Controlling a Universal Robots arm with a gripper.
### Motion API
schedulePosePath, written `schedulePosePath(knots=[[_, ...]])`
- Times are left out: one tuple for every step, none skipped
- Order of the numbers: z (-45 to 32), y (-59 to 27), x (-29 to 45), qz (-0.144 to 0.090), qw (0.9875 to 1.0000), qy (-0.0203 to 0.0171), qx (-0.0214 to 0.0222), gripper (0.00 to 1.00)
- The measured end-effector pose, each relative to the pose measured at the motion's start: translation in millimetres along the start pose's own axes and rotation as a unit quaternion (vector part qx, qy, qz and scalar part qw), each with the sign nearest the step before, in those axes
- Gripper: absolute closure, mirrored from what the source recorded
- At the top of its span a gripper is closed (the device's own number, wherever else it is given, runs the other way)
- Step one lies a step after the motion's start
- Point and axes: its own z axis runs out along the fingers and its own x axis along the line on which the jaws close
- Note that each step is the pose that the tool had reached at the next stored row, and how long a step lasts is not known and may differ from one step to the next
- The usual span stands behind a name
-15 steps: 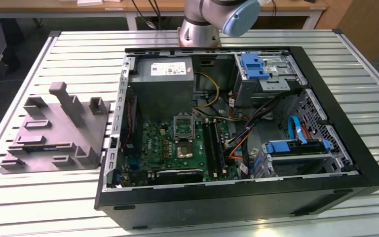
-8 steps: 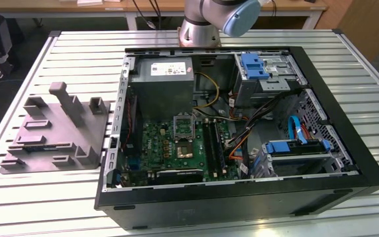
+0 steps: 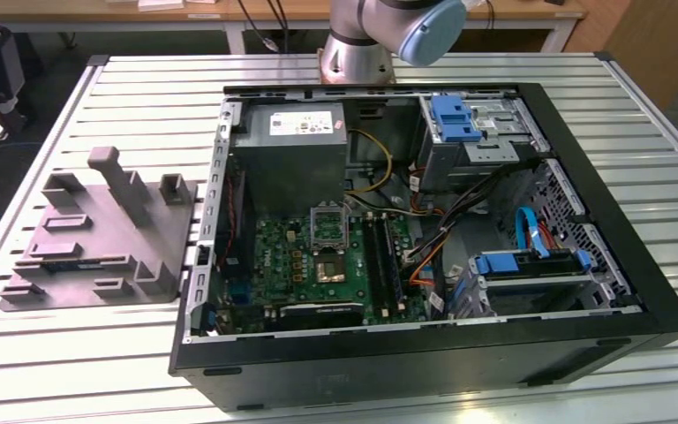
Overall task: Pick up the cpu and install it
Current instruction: 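Pick up the cpu and move it towards the insertion slot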
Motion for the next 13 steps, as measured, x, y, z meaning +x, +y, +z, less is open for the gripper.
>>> schedulePosePath(knots=[[0.0,0.0,-0.2,0.000,1.0000,0.0000,0.0000,0.53],[-0.1,0.0,-0.4,0.000,1.0000,0.0001,0.0000,0.53],[0.0,0.0,-0.6,0.000,1.0000,0.0000,0.0000,0.53],[0.0,0.0,-0.8,0.000,1.0000,0.0000,0.0000,0.53],[0.0,0.0,-1.0,0.000,1.0000,0.0000,0.0000,0.53],[0.0,0.0,-1.2,0.000,1.0000,0.0000,0.0000,0.53],[0.0,0.0,-1.4,0.000,1.0000,0.0000,0.0000,0.53],[0.0,0.0,-1.6,0.000,1.0000,0.0000,0.0000,0.53],[0.0,0.0,-1.8,0.000,1.0000,0.0000,0.0000,0.53],[0.0,0.0,-2.0,0.000,1.0000,0.0000,0.0000,0.53],[0.0,-0.1,-2.1,0.000,1.0000,0.0000,0.0000,0.53],[0.0,0.0,-2.4,0.000,1.0000,0.0000,0.0000,0.53],[0.0,0.0,-2.6,0.000,1.0000,0.0000,0.0000,0.53]])
